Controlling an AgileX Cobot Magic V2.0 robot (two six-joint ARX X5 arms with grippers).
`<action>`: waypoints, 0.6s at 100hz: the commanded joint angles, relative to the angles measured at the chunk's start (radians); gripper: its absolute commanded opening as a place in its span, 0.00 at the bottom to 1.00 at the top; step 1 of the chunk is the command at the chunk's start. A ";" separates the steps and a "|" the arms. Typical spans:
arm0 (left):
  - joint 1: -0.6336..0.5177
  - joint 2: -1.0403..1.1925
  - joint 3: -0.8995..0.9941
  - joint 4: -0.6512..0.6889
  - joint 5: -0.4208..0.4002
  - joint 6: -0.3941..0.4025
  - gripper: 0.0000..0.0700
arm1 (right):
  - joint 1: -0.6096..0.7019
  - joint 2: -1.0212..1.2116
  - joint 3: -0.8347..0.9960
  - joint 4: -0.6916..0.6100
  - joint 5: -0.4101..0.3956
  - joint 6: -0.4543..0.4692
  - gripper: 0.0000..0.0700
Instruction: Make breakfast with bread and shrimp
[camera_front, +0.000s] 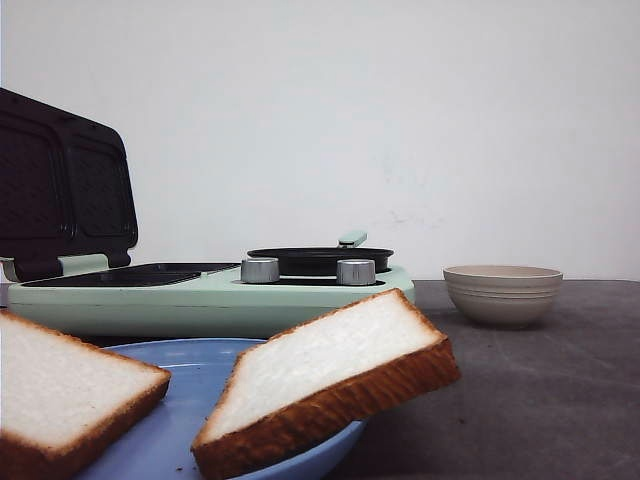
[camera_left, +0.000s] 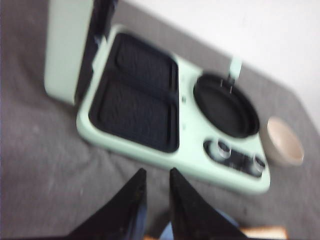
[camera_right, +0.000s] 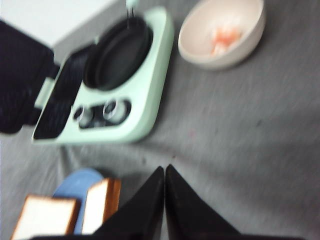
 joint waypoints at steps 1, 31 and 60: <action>-0.001 0.035 0.025 -0.059 0.020 0.048 0.01 | 0.003 0.014 0.010 0.011 -0.026 0.007 0.00; -0.053 0.074 0.027 -0.285 0.076 0.086 0.04 | 0.006 0.020 0.010 -0.019 -0.112 0.008 0.00; -0.116 0.185 0.027 -0.394 0.116 0.115 0.51 | 0.039 0.082 0.010 -0.073 -0.196 -0.046 0.31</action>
